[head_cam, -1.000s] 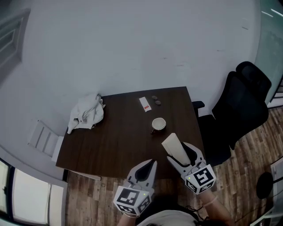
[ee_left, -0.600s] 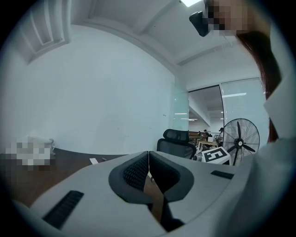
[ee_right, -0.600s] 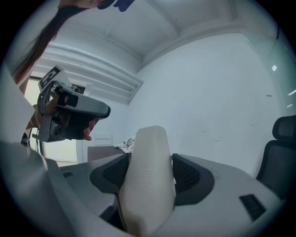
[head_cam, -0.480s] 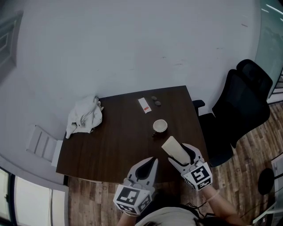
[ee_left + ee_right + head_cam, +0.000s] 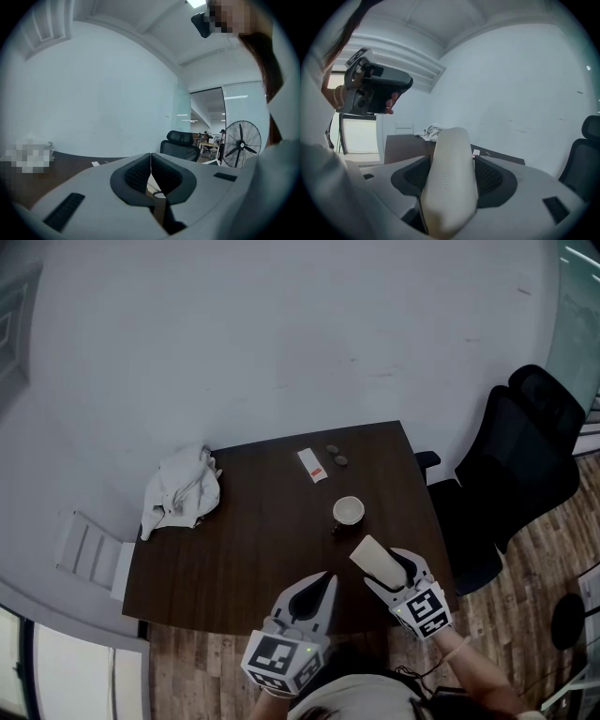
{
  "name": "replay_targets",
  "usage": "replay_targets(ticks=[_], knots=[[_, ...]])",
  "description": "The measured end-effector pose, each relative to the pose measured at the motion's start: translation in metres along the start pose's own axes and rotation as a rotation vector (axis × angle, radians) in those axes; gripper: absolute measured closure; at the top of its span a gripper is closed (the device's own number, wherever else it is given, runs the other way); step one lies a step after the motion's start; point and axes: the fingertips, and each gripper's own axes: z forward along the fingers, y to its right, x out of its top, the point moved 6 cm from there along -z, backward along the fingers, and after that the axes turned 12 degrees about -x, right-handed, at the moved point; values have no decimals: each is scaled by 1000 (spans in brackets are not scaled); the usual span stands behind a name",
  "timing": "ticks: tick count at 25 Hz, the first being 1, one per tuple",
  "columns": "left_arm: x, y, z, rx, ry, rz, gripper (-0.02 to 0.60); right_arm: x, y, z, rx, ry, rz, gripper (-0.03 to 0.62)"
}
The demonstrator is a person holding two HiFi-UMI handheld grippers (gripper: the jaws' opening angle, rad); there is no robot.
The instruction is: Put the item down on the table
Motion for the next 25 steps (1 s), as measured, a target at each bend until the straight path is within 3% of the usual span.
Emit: replay_targets(ticks=[25], knots=[[0,-44,-10,28,2,-15,561,-75,-17,79,112,-215,-144,292]])
